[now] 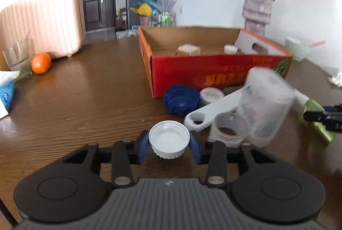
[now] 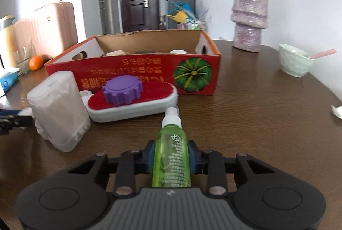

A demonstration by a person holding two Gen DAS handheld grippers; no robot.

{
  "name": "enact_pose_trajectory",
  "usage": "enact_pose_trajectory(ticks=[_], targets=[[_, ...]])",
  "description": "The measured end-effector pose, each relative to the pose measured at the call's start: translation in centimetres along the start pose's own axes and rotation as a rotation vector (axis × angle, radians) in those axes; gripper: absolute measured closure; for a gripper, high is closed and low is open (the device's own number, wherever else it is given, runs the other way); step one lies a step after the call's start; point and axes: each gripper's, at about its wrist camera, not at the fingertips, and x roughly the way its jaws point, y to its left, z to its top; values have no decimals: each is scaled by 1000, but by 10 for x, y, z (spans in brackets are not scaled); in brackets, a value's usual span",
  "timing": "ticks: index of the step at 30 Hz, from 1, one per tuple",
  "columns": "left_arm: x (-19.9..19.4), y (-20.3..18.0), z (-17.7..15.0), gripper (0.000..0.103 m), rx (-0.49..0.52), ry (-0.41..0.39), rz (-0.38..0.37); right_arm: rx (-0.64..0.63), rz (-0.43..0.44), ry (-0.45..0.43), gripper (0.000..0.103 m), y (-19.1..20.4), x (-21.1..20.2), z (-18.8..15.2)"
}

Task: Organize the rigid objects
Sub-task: 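Carry the cap and green spray bottle into the cardboard box and release them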

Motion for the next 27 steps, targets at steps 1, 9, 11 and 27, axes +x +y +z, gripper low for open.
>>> enact_pose_trajectory(ticks=[1, 9, 11, 27], targets=[[-9, -3, -1, 63, 0, -9, 4, -15, -13, -10, 73, 0, -5, -3], [-109, -31, -9, 63, 14, -169, 63, -33, -43, -159, 73, -2, -95, -19], [-142, -39, -8, 63, 14, -245, 76, -22, -36, -215, 73, -4, -123, -20], [-334, -94, -62, 63, -10, -647, 184, -59, -15, -650, 73, 20, -313, -55]])
